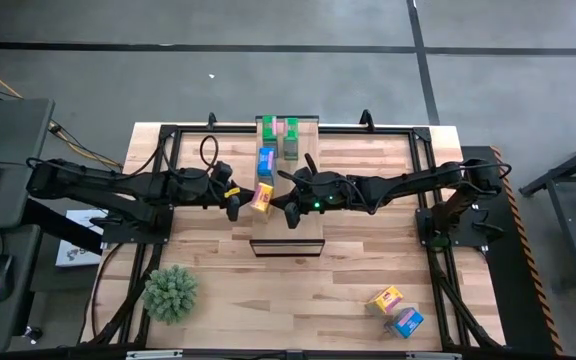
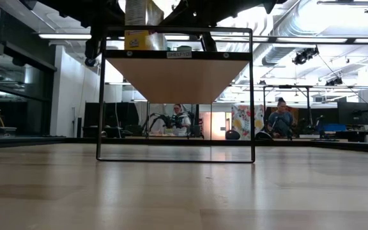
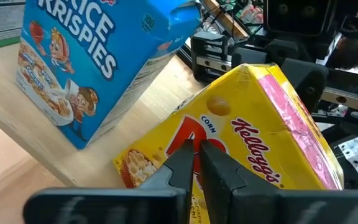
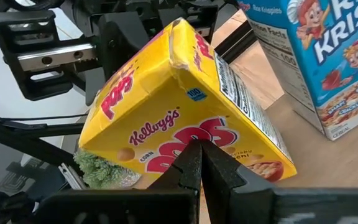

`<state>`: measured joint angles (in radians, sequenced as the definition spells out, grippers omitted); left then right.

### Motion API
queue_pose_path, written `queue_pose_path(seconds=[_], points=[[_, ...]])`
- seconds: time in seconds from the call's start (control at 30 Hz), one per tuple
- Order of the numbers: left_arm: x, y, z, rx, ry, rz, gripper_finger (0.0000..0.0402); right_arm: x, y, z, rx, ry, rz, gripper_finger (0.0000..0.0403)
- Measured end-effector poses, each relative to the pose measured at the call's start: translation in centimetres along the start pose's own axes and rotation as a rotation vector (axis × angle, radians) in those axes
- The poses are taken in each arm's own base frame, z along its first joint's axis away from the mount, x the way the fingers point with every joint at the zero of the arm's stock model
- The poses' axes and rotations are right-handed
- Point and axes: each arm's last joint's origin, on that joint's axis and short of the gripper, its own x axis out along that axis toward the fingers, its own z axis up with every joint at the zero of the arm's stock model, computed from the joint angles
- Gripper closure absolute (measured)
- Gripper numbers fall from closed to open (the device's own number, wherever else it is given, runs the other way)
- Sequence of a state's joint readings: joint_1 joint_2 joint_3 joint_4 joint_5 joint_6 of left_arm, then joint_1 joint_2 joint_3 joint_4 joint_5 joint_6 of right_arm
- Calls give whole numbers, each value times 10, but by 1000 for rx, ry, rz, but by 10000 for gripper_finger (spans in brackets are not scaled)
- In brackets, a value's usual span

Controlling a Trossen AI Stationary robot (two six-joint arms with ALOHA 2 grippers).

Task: Stack cereal on shelf
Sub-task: Put the left yellow cereal on the shelf

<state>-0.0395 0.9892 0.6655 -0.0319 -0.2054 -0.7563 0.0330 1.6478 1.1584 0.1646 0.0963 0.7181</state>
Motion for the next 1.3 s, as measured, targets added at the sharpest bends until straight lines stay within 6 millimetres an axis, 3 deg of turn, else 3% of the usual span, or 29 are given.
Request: queue_pose_path(seconds=[0.73, 1.3], points=[[-1, -1, 0, -1, 9, -17, 366, 1, -8, 4, 7, 31, 3, 402], [-1, -1, 0, 28, 7, -10, 366, -10, -3, 12, 9, 13, 2, 402]])
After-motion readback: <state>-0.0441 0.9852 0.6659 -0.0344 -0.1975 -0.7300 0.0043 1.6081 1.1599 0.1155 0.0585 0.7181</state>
